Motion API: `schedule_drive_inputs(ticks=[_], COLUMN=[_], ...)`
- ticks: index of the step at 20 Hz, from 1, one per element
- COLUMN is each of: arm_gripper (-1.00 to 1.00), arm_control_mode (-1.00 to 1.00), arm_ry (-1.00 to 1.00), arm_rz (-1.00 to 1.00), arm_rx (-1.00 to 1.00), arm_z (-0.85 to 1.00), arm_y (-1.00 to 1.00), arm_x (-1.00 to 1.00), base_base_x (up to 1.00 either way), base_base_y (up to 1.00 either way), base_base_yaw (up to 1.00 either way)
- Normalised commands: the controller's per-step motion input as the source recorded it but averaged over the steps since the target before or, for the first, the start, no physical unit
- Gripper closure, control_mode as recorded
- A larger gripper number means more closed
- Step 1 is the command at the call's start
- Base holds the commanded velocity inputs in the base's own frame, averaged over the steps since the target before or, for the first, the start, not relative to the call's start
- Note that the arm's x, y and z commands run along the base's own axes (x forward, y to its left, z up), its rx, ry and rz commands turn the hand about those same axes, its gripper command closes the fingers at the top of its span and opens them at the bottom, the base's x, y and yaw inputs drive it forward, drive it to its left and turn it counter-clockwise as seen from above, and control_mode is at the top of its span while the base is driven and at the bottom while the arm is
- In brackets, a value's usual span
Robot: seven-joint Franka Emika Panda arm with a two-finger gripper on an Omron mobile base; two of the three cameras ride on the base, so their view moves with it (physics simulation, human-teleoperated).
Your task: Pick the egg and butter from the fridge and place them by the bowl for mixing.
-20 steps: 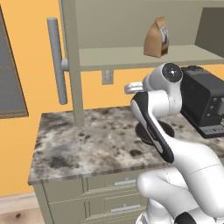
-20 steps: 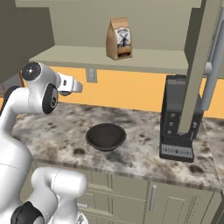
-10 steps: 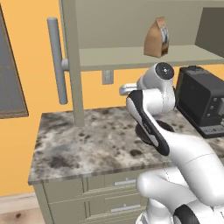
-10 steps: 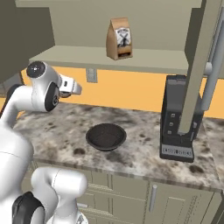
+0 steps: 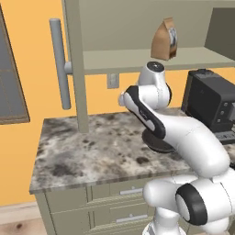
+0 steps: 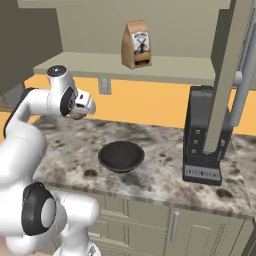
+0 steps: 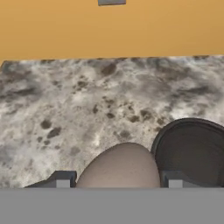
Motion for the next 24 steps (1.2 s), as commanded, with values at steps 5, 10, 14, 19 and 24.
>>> schedule_drive_inputs(ticks=[5,10,14,19,24], arm_gripper=[1.00,1.00,1.00,1.00,1.00], arm_control_mode=[-1.00,-1.00,-1.00,-1.00,-1.00], arm_ry=[0.25,0.08,0.02,-0.01,-0.10], arm_rz=[0.01,0.00,-0.05,-0.04,-0.13], arm_rx=[0.00,-0.03,-0.01,0.00,0.00], arm_z=[-0.63,-0.64,-0.64,-0.57,-0.47], arm_y=[-0.02,0.00,0.00,0.04,0.07], arm_x=[0.25,0.24,0.26,0.18,0.23], base_base_x=[0.00,0.00,0.00,0.00,0.00], base_base_y=[0.00,0.00,0.00,0.00,0.00], base_base_yaw=[0.00,0.00,0.00,0.00,0.00])
